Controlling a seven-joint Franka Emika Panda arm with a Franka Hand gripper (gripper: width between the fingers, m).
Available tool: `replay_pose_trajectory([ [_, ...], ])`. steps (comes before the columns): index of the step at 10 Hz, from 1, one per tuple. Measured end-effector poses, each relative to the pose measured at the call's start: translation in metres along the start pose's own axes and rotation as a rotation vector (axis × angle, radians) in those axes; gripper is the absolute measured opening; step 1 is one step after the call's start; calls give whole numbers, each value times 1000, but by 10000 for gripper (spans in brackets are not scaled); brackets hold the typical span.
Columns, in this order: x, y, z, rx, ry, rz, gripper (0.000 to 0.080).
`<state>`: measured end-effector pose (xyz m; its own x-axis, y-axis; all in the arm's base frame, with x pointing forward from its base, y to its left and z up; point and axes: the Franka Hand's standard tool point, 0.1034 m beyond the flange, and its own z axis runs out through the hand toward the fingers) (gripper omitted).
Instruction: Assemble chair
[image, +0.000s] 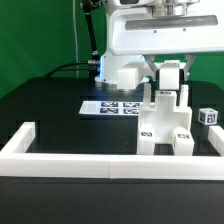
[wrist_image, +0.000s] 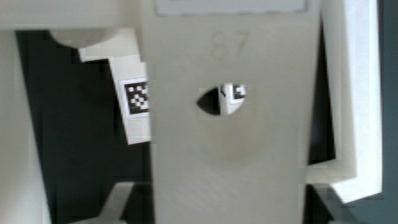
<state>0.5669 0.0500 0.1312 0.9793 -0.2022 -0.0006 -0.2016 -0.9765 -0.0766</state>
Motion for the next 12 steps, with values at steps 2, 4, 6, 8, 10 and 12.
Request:
replay_pose_trajectory([
  [2,-4,-16,1,-5,-1,-36,289],
  [4,-9,-24,6,-10,-9,-54,289],
  [6,-10,-23,8,-11,-10,-52,289],
  [8,-10,-24,8,-11,-10,-53,289],
  [10,-13,-26,8,-10,-2,-58,289],
  [12,-14,-28,8,-10,-3,-62,289],
])
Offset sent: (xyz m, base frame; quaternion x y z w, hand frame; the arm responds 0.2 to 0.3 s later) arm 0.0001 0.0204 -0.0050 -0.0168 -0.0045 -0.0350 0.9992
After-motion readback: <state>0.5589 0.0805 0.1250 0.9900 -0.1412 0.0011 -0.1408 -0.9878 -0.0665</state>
